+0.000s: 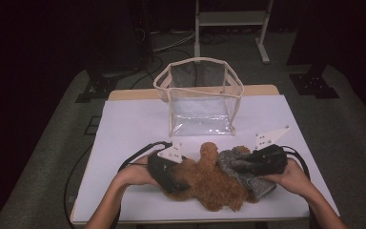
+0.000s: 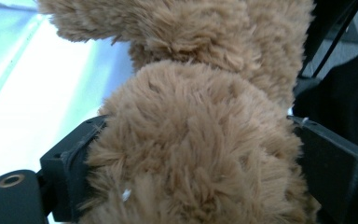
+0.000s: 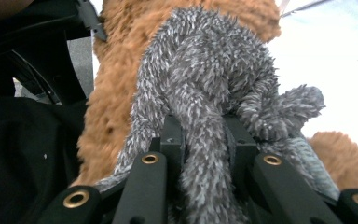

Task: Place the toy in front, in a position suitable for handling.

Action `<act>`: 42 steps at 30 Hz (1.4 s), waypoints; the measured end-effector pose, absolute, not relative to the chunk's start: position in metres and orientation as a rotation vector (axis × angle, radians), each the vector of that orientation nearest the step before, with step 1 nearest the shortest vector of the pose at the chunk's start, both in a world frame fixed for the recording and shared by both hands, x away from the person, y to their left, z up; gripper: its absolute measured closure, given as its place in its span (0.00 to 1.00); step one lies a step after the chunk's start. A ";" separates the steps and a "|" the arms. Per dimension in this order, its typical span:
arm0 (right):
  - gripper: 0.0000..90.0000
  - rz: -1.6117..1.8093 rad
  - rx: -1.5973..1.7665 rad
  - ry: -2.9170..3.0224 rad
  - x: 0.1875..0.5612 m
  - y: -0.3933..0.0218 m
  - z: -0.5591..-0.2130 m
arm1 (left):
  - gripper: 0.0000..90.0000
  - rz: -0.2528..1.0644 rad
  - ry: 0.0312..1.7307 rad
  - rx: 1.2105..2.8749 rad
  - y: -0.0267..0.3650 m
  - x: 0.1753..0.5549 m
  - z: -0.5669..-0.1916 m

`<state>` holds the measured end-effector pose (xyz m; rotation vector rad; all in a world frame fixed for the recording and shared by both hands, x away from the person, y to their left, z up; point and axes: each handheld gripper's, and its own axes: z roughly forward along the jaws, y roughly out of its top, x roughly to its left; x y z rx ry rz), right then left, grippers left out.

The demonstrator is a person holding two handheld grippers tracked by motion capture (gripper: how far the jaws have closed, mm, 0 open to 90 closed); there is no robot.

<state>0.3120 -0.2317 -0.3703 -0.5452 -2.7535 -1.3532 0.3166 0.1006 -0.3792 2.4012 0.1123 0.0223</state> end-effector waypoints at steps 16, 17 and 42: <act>0.81 -1.355 -0.583 -2.767 0.348 -0.221 -0.360 | 0.57 0.372 0.249 2.417 0.094 0.329 -0.368; 0.81 -1.346 -0.580 -2.776 0.354 -0.218 -0.357 | 0.57 0.396 0.265 2.408 0.094 0.332 -0.368; 0.83 -1.363 -0.486 -2.842 0.331 -0.212 -0.372 | 0.14 0.321 0.302 2.360 0.137 0.316 -0.362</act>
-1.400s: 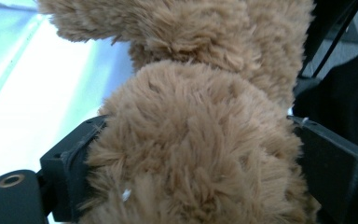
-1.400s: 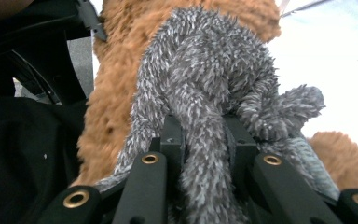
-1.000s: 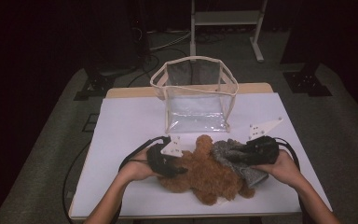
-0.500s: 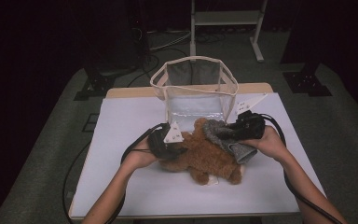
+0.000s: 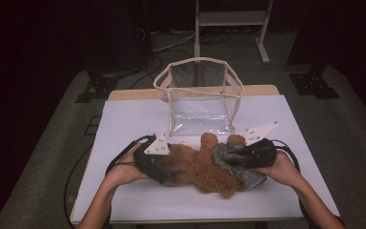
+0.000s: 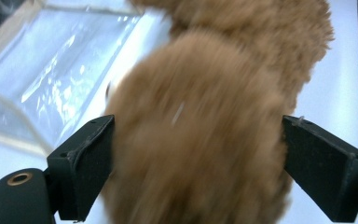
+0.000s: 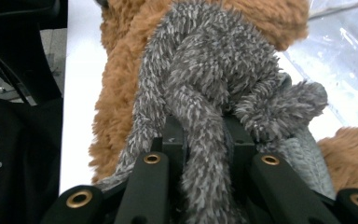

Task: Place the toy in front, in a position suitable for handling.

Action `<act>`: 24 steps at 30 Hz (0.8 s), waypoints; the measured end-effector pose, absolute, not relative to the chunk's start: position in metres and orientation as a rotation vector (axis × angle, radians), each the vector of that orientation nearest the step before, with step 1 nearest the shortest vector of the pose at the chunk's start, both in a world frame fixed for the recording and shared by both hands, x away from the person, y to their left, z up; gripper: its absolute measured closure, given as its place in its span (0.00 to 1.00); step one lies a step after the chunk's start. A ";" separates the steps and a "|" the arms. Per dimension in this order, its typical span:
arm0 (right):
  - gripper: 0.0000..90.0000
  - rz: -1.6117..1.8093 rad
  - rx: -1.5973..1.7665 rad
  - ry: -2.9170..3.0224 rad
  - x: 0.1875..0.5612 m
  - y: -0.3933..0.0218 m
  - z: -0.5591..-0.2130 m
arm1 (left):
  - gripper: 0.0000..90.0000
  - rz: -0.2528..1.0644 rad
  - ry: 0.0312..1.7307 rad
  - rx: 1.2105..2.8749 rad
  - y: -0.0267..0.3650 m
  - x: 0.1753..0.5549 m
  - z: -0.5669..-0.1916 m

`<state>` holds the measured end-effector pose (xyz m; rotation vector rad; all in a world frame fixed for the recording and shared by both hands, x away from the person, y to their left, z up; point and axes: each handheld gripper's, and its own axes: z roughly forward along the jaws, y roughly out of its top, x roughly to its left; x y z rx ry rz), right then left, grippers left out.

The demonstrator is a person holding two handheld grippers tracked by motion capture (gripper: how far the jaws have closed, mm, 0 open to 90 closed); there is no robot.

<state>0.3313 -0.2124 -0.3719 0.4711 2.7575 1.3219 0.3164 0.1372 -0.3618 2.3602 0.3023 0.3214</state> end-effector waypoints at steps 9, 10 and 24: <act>0.83 1.310 0.414 2.754 0.327 -0.215 -0.340 | 0.50 0.342 0.243 2.337 0.125 0.312 -0.384; 0.82 1.327 0.396 2.743 0.327 -0.213 -0.333 | 0.50 0.346 0.228 2.337 0.121 0.312 -0.385; 0.82 1.127 0.373 2.795 0.349 -0.167 -0.333 | 0.49 0.357 0.109 2.324 0.089 0.307 -0.388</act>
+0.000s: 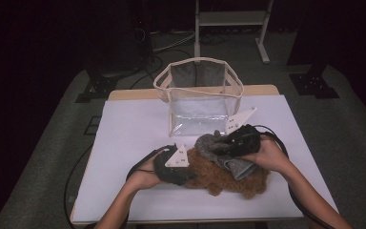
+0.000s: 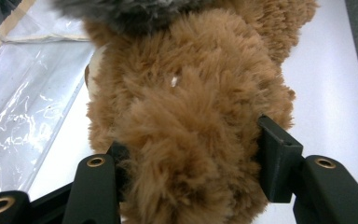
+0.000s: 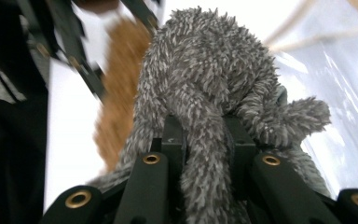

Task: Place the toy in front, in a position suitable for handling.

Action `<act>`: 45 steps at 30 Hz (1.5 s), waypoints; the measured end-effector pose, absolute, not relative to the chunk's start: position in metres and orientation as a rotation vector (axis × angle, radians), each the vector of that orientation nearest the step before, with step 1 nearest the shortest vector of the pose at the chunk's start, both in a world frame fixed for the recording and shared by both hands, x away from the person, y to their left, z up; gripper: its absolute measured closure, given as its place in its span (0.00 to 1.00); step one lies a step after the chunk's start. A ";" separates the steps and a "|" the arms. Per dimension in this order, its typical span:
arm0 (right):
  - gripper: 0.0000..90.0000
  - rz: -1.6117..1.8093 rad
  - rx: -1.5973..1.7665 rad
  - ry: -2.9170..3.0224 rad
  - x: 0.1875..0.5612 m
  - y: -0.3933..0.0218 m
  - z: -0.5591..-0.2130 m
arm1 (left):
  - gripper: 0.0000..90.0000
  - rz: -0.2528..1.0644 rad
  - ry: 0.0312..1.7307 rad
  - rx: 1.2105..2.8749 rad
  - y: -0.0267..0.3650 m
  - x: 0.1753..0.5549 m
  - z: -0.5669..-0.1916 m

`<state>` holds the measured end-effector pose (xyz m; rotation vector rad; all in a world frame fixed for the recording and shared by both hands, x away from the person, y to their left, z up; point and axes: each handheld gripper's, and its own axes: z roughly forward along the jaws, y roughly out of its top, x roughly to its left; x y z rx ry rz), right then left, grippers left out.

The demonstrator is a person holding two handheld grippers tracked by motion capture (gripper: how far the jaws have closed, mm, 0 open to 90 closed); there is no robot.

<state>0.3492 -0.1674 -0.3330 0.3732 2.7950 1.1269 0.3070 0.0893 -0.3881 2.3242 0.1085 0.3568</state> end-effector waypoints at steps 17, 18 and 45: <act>0.82 1.265 0.411 2.730 0.330 -0.205 -0.302 | 0.49 0.365 0.125 2.328 0.084 0.315 -0.379; 0.82 1.267 0.399 2.740 0.331 -0.199 -0.302 | 0.49 0.368 0.122 2.327 0.084 0.315 -0.379; 0.81 1.228 0.372 2.837 0.356 -0.151 -0.338 | 0.49 0.338 0.121 2.306 0.083 0.318 -0.385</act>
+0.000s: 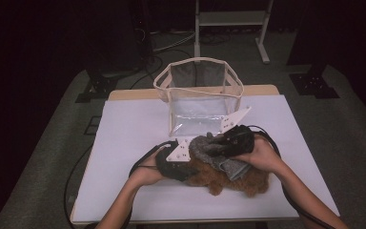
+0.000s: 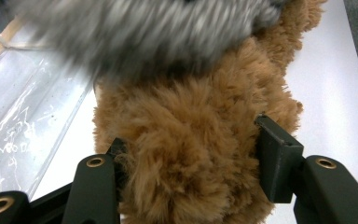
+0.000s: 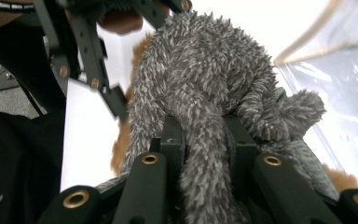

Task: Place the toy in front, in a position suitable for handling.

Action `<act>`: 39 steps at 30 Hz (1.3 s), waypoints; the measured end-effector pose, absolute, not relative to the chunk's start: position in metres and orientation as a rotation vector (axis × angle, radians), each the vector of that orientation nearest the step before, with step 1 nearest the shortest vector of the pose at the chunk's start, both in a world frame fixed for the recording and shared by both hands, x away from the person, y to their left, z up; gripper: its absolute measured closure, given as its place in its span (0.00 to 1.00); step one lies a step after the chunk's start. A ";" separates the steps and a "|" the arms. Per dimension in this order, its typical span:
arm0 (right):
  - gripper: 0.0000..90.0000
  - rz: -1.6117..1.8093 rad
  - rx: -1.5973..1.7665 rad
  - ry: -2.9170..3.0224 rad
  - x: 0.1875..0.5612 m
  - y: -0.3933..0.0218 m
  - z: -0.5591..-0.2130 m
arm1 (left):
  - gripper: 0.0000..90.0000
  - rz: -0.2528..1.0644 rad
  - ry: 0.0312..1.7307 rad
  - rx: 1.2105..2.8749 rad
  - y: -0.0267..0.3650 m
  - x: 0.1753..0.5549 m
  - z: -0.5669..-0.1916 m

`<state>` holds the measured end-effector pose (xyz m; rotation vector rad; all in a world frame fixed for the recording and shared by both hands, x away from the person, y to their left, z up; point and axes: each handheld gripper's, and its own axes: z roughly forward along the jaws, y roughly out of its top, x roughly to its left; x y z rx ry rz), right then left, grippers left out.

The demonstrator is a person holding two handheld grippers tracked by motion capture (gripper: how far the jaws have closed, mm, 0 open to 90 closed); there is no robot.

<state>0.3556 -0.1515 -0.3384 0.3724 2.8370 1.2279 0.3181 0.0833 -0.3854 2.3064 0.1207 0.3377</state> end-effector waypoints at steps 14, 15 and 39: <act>0.82 1.189 0.405 2.812 0.350 -0.189 -0.335 | 0.47 0.299 0.157 2.271 0.090 0.321 -0.388; 0.82 1.190 0.418 2.804 0.348 -0.195 -0.334 | 0.47 0.305 0.150 2.277 0.090 0.321 -0.388; 0.82 1.255 0.525 2.749 0.347 -0.224 -0.350 | 0.44 0.290 0.167 2.252 0.093 0.324 -0.388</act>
